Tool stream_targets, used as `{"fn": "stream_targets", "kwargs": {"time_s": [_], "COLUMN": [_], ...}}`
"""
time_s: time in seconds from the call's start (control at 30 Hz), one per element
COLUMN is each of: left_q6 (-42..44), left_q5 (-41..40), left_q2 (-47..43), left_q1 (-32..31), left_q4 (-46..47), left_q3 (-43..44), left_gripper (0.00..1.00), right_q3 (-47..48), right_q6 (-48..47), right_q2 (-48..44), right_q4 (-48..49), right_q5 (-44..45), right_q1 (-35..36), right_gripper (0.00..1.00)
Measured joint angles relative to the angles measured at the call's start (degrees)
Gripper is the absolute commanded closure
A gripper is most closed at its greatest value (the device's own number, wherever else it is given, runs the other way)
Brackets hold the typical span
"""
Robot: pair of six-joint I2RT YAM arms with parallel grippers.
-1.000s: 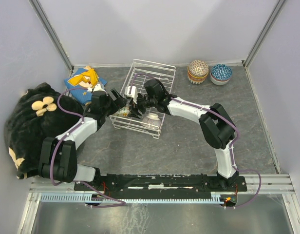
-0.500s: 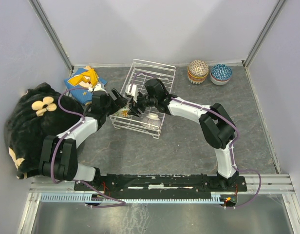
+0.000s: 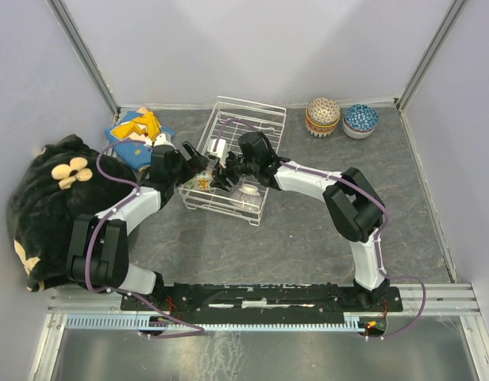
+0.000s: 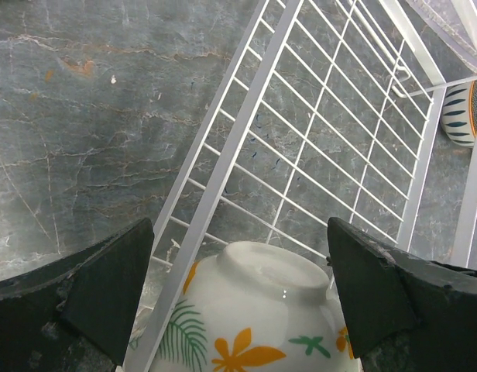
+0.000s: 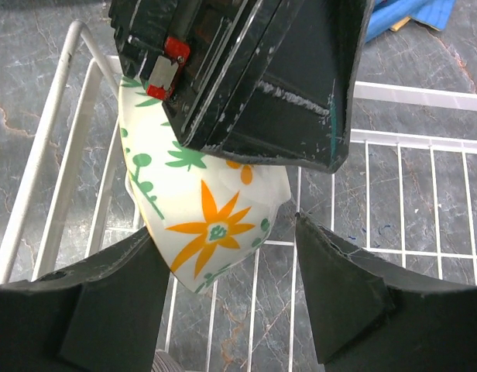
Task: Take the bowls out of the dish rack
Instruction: Pick up the bowl from the dish rack.
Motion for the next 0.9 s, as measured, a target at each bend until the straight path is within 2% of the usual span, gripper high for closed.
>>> {"fn": "stream_targets", "kwargs": {"time_s": [0.9], "left_q6": [0.00], "left_q5": [1.49], "left_q2": [4.33], "left_q1": [0.33], "left_q4": [3.32], "left_q3": [3.26], "left_gripper": [0.01], "right_q3": [-2.12], "right_q6": [4.70], "right_q2": [-0.70], "right_q4": [5.77], "right_q5": [5.01], "right_q1": [-1.07], "right_gripper": [0.34]}}
